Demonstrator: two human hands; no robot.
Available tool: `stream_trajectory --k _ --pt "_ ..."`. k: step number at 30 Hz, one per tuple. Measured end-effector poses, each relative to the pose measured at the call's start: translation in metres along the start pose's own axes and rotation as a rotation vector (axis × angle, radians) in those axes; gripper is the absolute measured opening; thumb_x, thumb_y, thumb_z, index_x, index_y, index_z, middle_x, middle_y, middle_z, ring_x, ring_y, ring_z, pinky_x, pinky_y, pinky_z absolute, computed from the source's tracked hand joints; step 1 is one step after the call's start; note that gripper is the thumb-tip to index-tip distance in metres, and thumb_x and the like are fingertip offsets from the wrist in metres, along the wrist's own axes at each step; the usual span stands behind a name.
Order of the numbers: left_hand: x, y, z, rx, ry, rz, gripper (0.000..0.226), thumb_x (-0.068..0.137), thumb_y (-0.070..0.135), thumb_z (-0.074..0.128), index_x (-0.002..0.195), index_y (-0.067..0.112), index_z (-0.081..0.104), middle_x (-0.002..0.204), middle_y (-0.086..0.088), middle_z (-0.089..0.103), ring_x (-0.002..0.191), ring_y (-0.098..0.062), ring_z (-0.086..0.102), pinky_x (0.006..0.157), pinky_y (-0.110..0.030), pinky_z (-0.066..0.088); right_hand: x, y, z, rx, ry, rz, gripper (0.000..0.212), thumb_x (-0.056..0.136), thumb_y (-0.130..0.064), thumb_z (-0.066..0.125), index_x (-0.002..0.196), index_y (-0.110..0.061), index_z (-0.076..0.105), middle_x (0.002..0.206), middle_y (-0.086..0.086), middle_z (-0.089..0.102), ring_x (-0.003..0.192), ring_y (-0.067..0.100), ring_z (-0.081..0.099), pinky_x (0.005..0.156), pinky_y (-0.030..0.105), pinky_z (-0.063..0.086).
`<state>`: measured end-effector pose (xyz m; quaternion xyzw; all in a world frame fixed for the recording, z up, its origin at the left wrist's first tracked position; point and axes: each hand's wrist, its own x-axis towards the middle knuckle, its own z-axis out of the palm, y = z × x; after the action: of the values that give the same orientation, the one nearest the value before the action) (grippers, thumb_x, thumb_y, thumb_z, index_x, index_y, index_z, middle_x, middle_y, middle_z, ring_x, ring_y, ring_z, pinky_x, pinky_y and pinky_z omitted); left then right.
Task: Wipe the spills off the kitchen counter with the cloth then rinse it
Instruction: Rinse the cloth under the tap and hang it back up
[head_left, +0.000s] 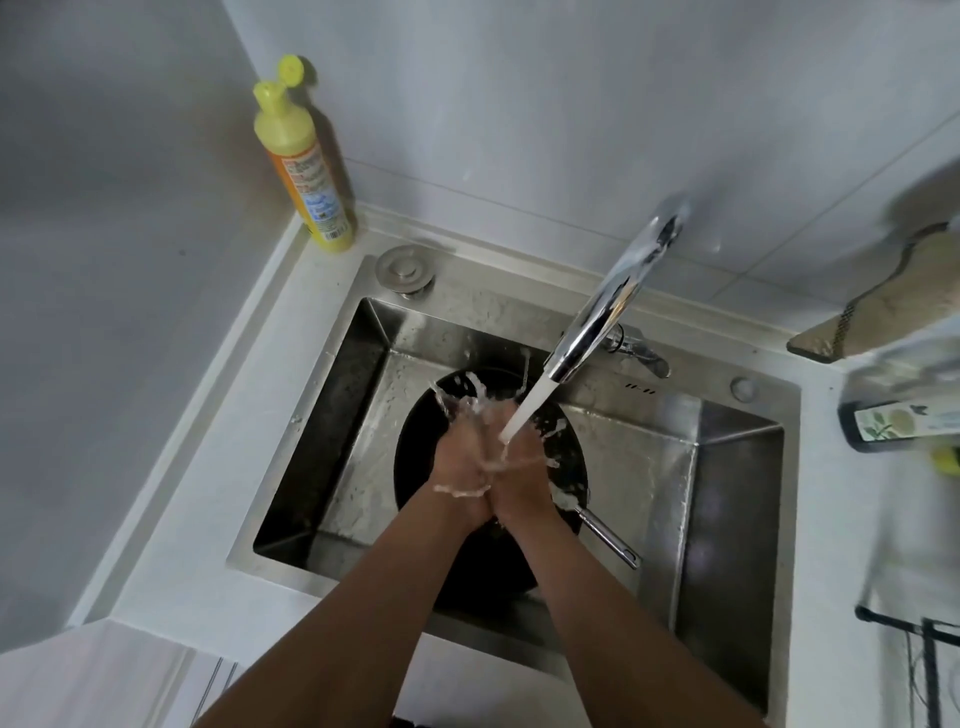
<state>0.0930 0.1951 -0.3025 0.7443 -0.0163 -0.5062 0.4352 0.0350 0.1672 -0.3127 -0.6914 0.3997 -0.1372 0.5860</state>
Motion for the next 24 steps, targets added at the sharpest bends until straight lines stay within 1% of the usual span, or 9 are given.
stream_trajectory --k 2,5,8,10,12,14,16,20,24 --pt "0.010 -0.004 0.008 -0.005 0.202 0.048 0.025 0.105 0.026 0.051 0.126 0.013 0.057 0.111 -0.003 0.066 0.104 -0.024 0.066 0.089 -0.036 0.056 0.009 -0.005 0.004 -0.003 0.107 0.179 0.046 0.087 -0.052 0.050 0.104 -0.011 0.062 0.089 -0.002 0.067 0.081 0.014 0.065 0.072 0.031 0.054" --pt "0.010 0.004 0.007 -0.137 0.045 -0.101 0.034 0.104 0.030 0.049 0.129 0.010 0.059 0.099 -0.004 0.065 0.079 -0.019 0.064 0.066 -0.032 0.056 0.015 -0.004 0.001 0.073 0.187 0.306 0.028 0.098 -0.035 0.052 0.096 -0.012 0.068 0.087 0.008 0.072 0.081 0.026 0.071 0.072 0.041 0.060" --pt "-0.001 0.011 0.004 -0.166 0.013 -0.135 0.037 0.096 0.034 0.064 0.119 0.006 0.068 0.105 -0.013 0.073 0.093 -0.028 0.073 0.081 -0.035 0.060 0.023 -0.010 -0.011 0.378 0.118 0.557 0.026 0.093 -0.023 0.056 0.078 -0.013 0.075 0.081 0.015 0.074 0.084 0.037 0.072 0.073 0.047 0.061" --pt "-0.011 0.004 -0.002 -0.369 -0.044 -0.180 0.033 0.093 0.025 0.067 0.120 0.007 0.067 0.101 -0.011 0.074 0.083 -0.023 0.074 0.067 -0.029 0.059 0.032 -0.012 -0.036 0.335 0.167 0.530 0.027 0.093 -0.015 0.057 0.072 -0.019 0.074 0.074 0.006 0.075 0.084 0.036 0.072 0.068 0.041 0.061" --pt "-0.021 -0.002 -0.014 -0.632 -0.092 -0.242 0.025 0.086 0.013 0.071 0.108 0.001 0.071 0.085 -0.014 0.076 0.062 -0.022 0.072 0.049 -0.027 0.054 0.048 -0.009 -0.081 0.220 0.427 0.396 0.027 0.096 -0.014 0.052 0.078 -0.024 0.070 0.092 0.007 0.075 0.095 0.036 0.069 0.078 0.043 0.058" --pt "-0.026 -0.003 -0.026 -0.712 -0.147 -0.216 0.020 0.085 0.003 0.068 0.104 -0.002 0.072 0.085 -0.019 0.076 0.063 -0.027 0.073 0.051 -0.031 0.056 0.063 -0.006 -0.127 0.008 0.649 0.397 0.026 0.097 -0.015 0.047 0.117 -0.013 0.064 0.130 0.021 0.059 0.120 0.041 0.055 0.099 0.043 0.046" --pt "-0.030 -0.001 -0.032 -0.648 -0.157 -0.170 0.018 0.090 -0.003 0.061 0.102 0.001 0.073 0.095 -0.023 0.075 0.075 -0.034 0.075 0.060 -0.039 0.061 0.076 -0.003 -0.152 -0.190 0.603 0.526 0.048 0.098 -0.016 0.046 0.141 0.005 0.043 0.146 0.030 0.041 0.134 0.043 0.041 0.109 0.042 0.034" --pt "-0.032 0.005 -0.031 -0.620 -0.233 -0.081 0.035 0.091 -0.012 0.052 0.117 0.007 0.067 0.105 -0.022 0.075 0.090 -0.040 0.075 0.079 -0.063 0.058 0.076 -0.016 -0.138 -0.328 0.453 0.477 0.036 0.094 -0.017 0.051 0.118 0.008 0.064 0.120 0.033 0.061 0.113 0.046 0.058 0.094 0.044 0.045" --pt "-0.039 0.011 -0.019 -0.621 -0.190 -0.043 0.040 0.084 -0.016 0.051 0.116 0.003 0.064 0.095 -0.019 0.075 0.080 -0.033 0.075 0.070 -0.047 0.062 0.029 -0.020 -0.110 -0.180 0.184 0.325 0.068 0.097 -0.038 0.057 0.150 -0.005 0.030 0.154 0.018 0.036 0.139 0.031 0.039 0.114 0.042 0.033"
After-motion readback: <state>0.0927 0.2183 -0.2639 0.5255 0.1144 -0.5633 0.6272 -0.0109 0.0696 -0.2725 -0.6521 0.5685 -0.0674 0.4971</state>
